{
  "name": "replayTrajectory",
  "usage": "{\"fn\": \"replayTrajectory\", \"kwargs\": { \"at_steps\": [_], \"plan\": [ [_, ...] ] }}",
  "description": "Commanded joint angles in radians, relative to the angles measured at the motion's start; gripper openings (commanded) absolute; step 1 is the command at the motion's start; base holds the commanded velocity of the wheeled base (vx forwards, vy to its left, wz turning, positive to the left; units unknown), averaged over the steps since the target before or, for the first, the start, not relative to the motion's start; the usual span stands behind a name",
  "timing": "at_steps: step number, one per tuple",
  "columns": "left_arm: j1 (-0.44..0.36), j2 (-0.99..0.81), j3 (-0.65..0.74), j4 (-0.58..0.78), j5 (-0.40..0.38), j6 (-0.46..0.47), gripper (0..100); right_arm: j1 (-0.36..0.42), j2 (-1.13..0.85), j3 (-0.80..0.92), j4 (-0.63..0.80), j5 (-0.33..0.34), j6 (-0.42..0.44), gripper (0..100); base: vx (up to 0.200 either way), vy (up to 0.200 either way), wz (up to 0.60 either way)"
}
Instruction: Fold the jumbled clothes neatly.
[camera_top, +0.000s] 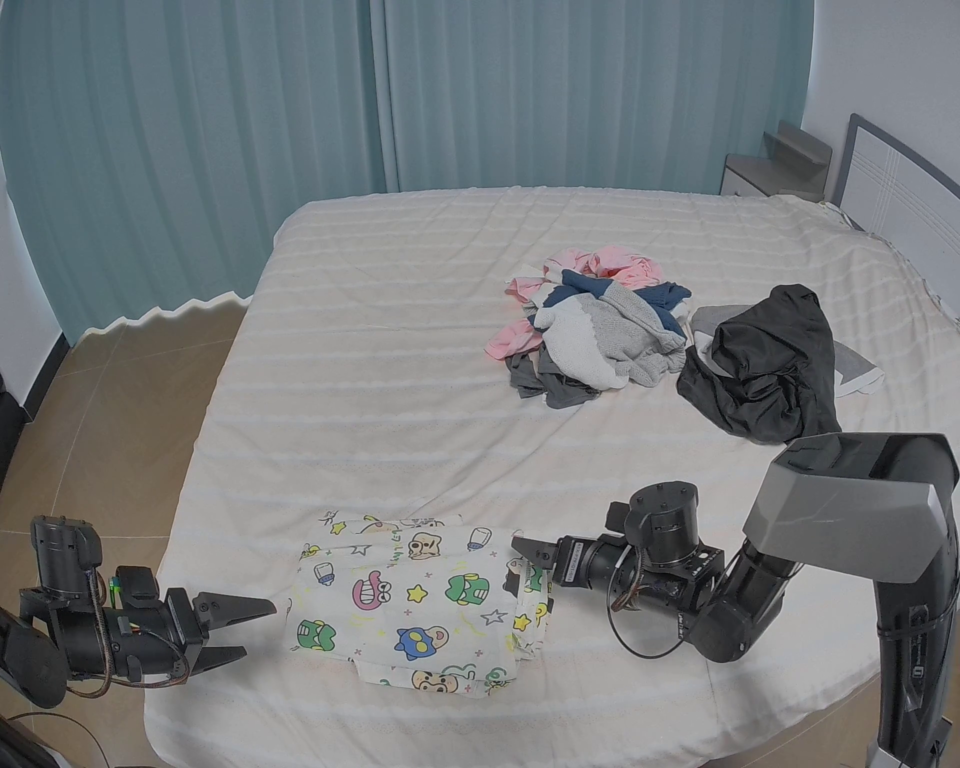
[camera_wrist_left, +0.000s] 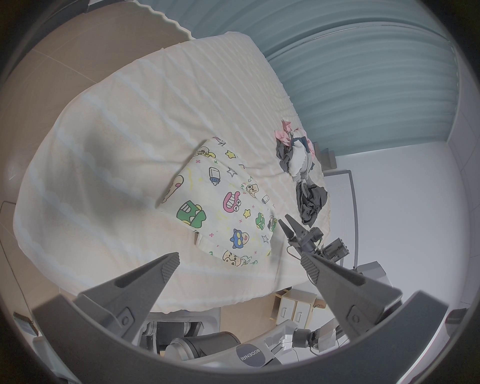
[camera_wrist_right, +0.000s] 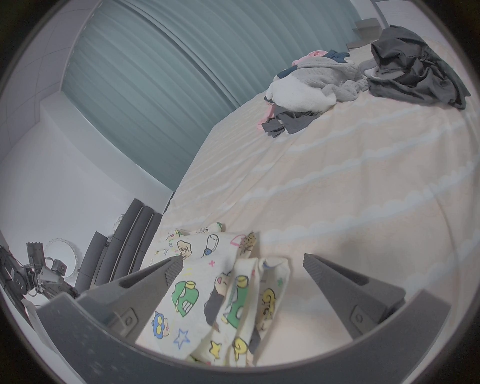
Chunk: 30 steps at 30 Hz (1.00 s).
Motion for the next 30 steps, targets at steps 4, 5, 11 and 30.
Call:
{"fn": "replayTrajectory", "kwargs": {
  "at_steps": [4, 5, 11, 30],
  "plan": [
    [0.006, -0.01, -0.005, -0.004, 0.0, -0.031, 100, -0.006, -0.11, 0.135, -0.039, 0.001, -0.002, 100, 0.0, 0.2, 0.0],
    [0.008, -0.01, -0.005, -0.004, 0.0, -0.031, 100, -0.006, -0.11, 0.14, -0.043, 0.001, -0.002, 100, 0.0, 0.2, 0.0],
    [0.011, -0.008, -0.005, -0.004, -0.001, -0.031, 100, -0.006, -0.118, 0.204, -0.109, -0.001, -0.006, 100, 0.0, 0.2, 0.0],
    [0.009, 0.052, -0.078, 0.005, 0.039, -0.028, 100, -0.027, -0.158, 0.279, -0.1, -0.001, -0.009, 100, 0.0, 0.105, 0.0]
  ]
}}
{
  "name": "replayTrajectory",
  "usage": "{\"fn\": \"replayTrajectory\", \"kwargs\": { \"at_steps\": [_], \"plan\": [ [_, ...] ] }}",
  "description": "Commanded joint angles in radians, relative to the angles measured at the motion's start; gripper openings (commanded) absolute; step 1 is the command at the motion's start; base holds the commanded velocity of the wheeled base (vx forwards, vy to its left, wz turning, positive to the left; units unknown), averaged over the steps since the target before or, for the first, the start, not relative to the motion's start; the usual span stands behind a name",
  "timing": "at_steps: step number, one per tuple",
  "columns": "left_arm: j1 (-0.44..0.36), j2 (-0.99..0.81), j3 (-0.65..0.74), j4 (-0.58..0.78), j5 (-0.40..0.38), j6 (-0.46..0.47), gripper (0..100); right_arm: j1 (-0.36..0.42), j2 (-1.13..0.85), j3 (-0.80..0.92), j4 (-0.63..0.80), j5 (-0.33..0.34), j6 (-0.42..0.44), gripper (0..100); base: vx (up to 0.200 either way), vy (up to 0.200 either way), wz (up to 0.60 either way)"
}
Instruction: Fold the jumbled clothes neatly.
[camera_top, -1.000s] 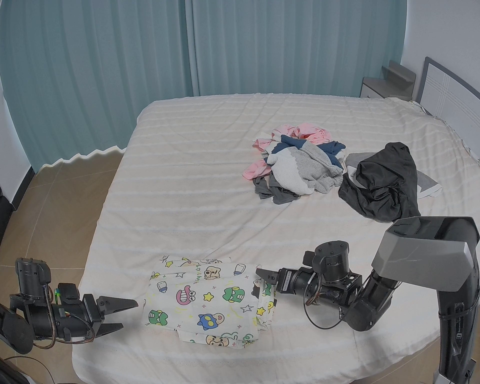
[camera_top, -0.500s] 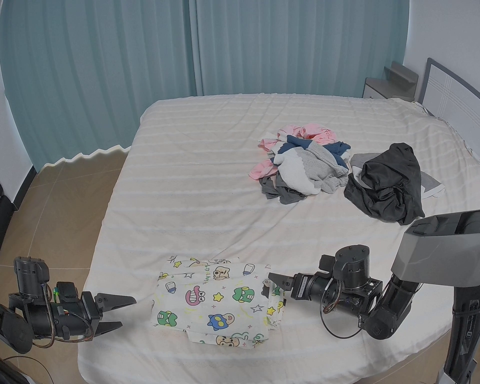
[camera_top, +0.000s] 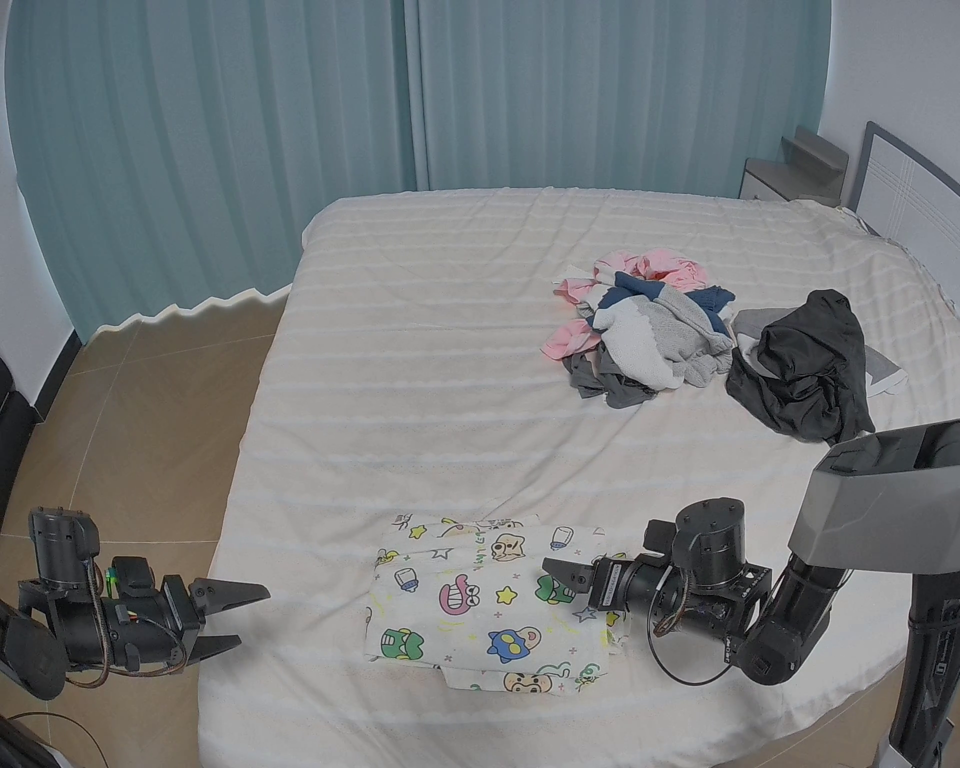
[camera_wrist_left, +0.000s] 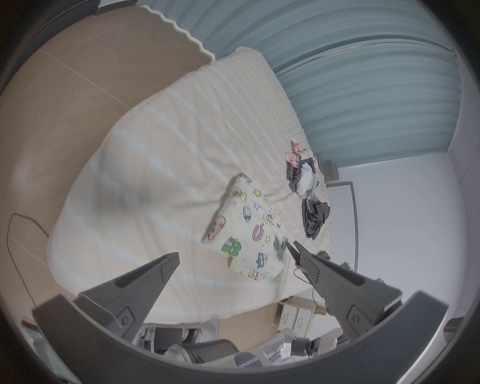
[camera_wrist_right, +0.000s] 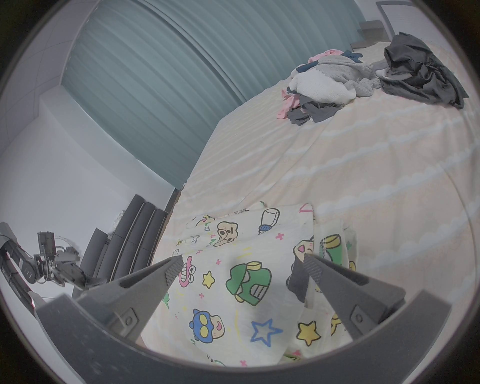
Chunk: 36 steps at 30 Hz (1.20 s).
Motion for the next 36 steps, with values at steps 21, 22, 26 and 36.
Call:
{"fn": "replayTrajectory", "kwargs": {
  "at_steps": [21, 22, 26, 36],
  "plan": [
    [-0.098, 0.536, -0.448, 0.067, 0.145, 0.25, 100, -0.084, -0.017, 0.197, 0.007, 0.005, 0.008, 100, 0.0, 0.0, 0.0],
    [-0.123, 0.582, -0.494, 0.067, 0.145, 0.268, 100, -0.084, 0.027, 0.183, 0.001, 0.006, 0.008, 100, 0.0, 0.0, 0.0],
    [-0.164, 0.656, -0.58, 0.07, 0.169, 0.273, 100, -0.076, 0.082, 0.156, 0.0, 0.006, 0.008, 100, 0.0, 0.0, 0.0],
    [-0.249, 0.705, -0.652, 0.064, 0.203, 0.276, 100, -0.079, 0.133, 0.062, 0.003, 0.015, 0.009, 100, 0.0, 0.0, 0.0]
  ]
}}
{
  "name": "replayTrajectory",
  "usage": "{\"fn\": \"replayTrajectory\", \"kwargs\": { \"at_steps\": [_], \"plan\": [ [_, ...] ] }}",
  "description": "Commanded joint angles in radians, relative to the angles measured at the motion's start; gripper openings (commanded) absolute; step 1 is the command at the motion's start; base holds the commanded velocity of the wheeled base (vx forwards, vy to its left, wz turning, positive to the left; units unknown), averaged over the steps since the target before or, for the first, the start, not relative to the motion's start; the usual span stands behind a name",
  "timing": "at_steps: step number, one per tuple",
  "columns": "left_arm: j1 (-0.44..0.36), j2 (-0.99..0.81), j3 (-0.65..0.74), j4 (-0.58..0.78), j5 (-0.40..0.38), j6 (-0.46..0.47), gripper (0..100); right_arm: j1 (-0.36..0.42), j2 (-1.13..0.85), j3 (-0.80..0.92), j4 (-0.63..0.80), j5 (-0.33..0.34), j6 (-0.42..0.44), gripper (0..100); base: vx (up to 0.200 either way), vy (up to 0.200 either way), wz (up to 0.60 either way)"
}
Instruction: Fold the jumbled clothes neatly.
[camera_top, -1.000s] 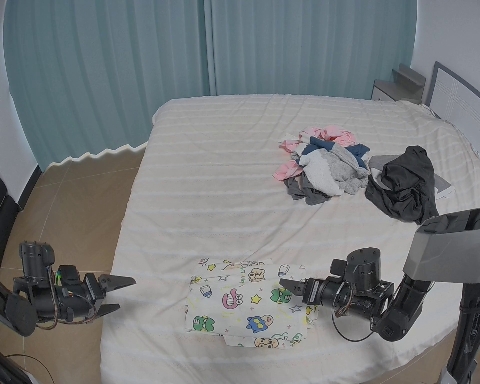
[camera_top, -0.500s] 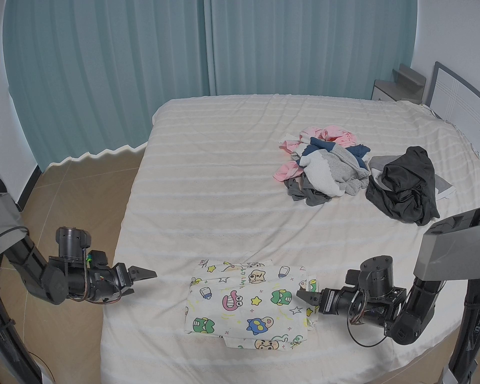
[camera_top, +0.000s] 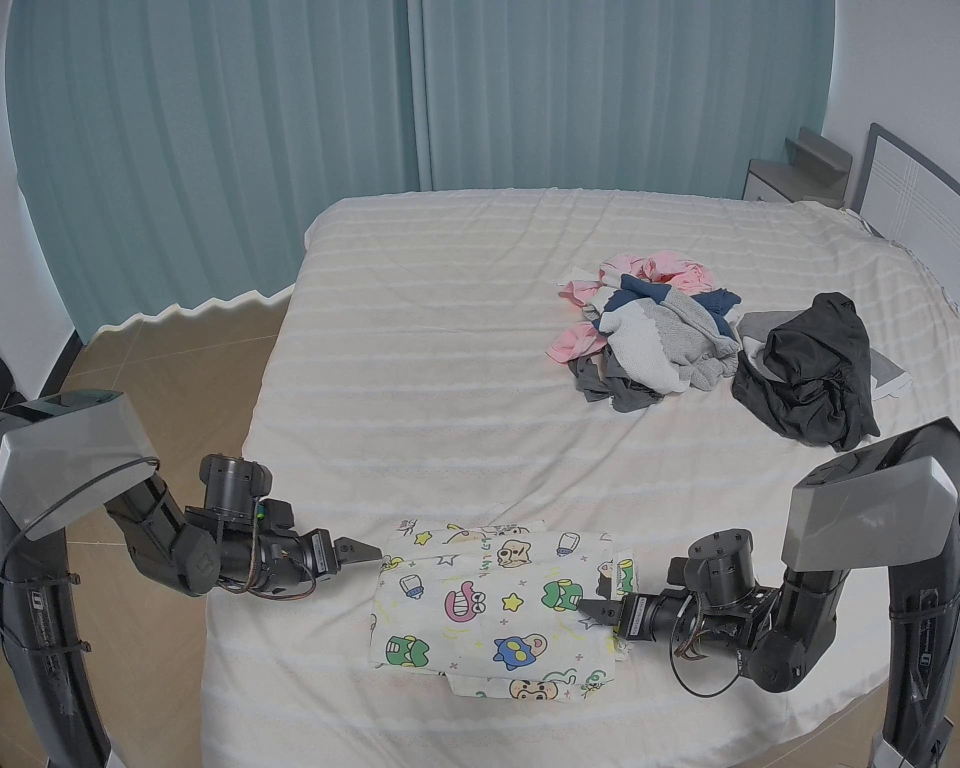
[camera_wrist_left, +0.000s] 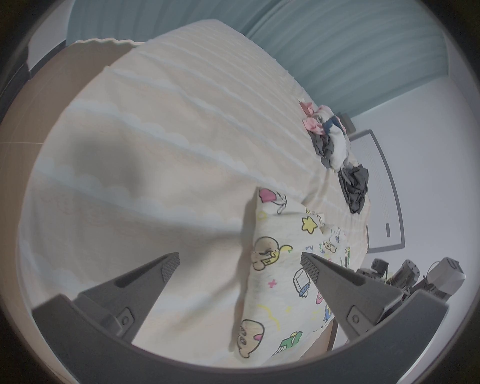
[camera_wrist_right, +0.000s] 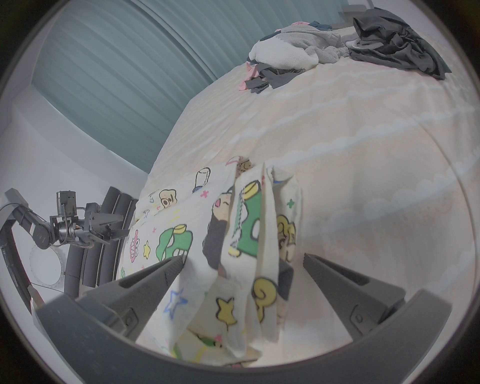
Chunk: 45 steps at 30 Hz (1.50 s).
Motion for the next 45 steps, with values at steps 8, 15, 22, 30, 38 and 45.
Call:
{"fn": "replayTrajectory", "kwargs": {
  "at_steps": [8, 15, 22, 30, 38, 45],
  "plan": [
    [-0.1, 0.042, -0.034, -0.005, -0.007, -0.002, 100, 0.001, 0.048, -0.07, 0.003, 0.034, 0.003, 100, 0.0, 0.0, 0.0],
    [-0.138, 0.074, -0.048, -0.005, -0.001, 0.0, 100, 0.006, 0.048, -0.093, 0.008, 0.055, 0.095, 100, 0.0, 0.0, 0.0],
    [-0.172, 0.076, -0.048, -0.005, 0.0, 0.001, 100, 0.009, 0.061, -0.098, 0.008, 0.074, 0.097, 100, 0.0, 0.0, 0.0],
    [-0.198, 0.091, -0.061, -0.006, 0.005, 0.006, 100, 0.033, 0.067, -0.122, 0.045, 0.083, 0.095, 100, 0.0, 0.0, 0.0],
    [-0.21, 0.091, -0.063, -0.006, 0.006, 0.006, 100, 0.044, 0.061, -0.18, 0.129, 0.083, 0.095, 100, 0.0, 0.0, 0.0],
    [-0.23, 0.093, -0.071, -0.005, 0.008, 0.004, 0, 0.044, 0.061, -0.179, 0.124, 0.081, 0.097, 0, 0.0, 0.0, 0.0]
  ]
}}
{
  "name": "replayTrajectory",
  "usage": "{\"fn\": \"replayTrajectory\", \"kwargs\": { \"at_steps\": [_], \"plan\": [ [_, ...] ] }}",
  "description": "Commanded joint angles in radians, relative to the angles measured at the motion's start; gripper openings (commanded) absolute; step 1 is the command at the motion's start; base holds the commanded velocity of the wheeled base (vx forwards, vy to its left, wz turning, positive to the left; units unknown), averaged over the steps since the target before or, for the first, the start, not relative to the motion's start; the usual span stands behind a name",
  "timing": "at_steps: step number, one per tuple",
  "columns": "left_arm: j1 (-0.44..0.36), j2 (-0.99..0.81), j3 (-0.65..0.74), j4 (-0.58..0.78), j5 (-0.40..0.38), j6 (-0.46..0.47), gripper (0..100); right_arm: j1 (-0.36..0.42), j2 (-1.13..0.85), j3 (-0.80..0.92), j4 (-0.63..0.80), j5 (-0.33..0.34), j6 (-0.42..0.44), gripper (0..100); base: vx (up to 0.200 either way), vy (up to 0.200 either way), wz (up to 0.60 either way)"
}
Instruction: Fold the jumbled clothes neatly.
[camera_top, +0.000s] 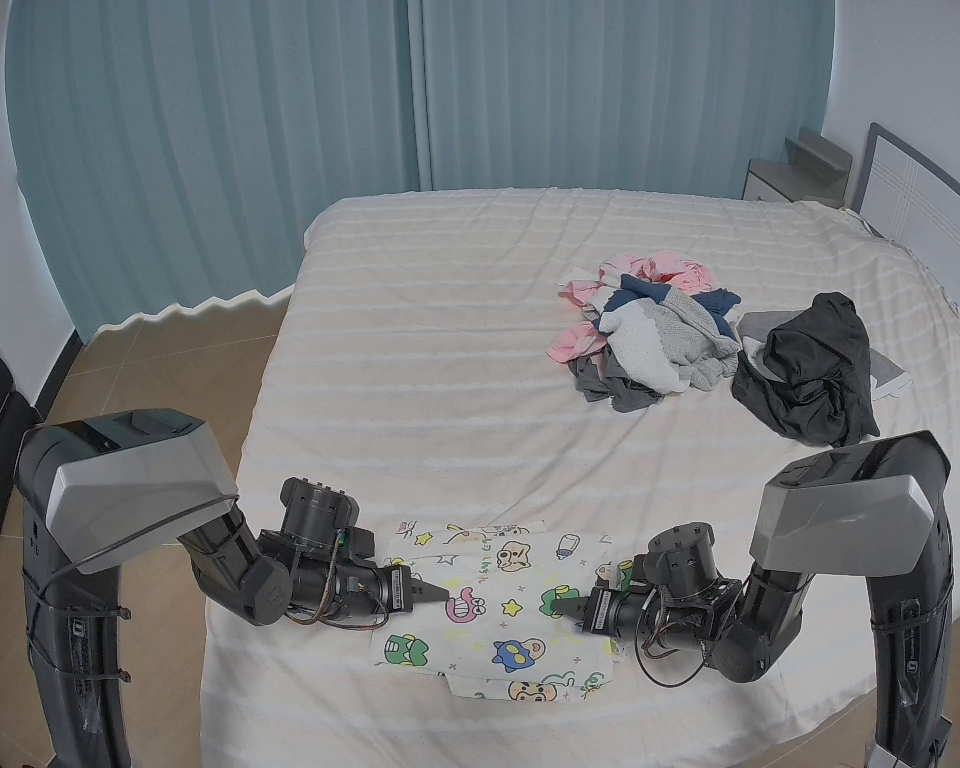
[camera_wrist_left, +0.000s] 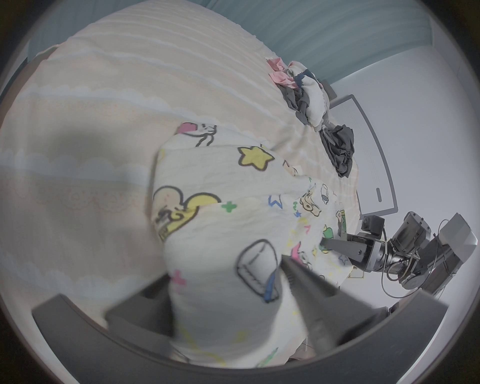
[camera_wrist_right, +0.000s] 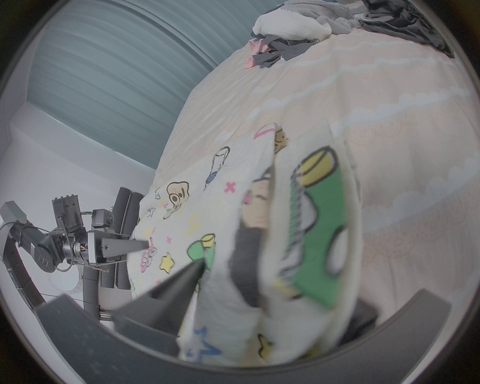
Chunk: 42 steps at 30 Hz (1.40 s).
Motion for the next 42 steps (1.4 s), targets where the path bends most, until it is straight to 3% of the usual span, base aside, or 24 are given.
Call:
{"fn": "replayTrajectory", "kwargs": {
  "at_steps": [1, 15, 20, 27, 42],
  "plan": [
    [-0.008, -0.001, -0.002, -0.002, 0.008, -0.001, 0, 0.001, -0.001, 0.0, -0.006, -0.001, 0.001, 0, 0.0, 0.0, 0.0],
    [-0.011, -0.102, 0.065, 0.0, 0.098, -0.022, 0, 0.037, -0.11, 0.028, -0.017, -0.009, 0.006, 0, 0.0, 0.0, 0.0],
    [-0.023, -0.222, 0.099, 0.005, 0.105, -0.113, 0, 0.045, -0.209, 0.054, -0.008, -0.01, 0.006, 0, 0.0, 0.0, 0.0],
    [-0.059, -0.265, 0.116, 0.009, 0.189, -0.134, 0, 0.048, -0.275, 0.095, -0.008, -0.01, 0.006, 0, 0.0, 0.0, 0.0],
    [-0.117, -0.274, 0.122, 0.006, 0.224, -0.137, 0, 0.04, -0.286, 0.109, -0.012, -0.01, 0.007, 0, 0.0, -0.2, 0.0]
  ]
}}
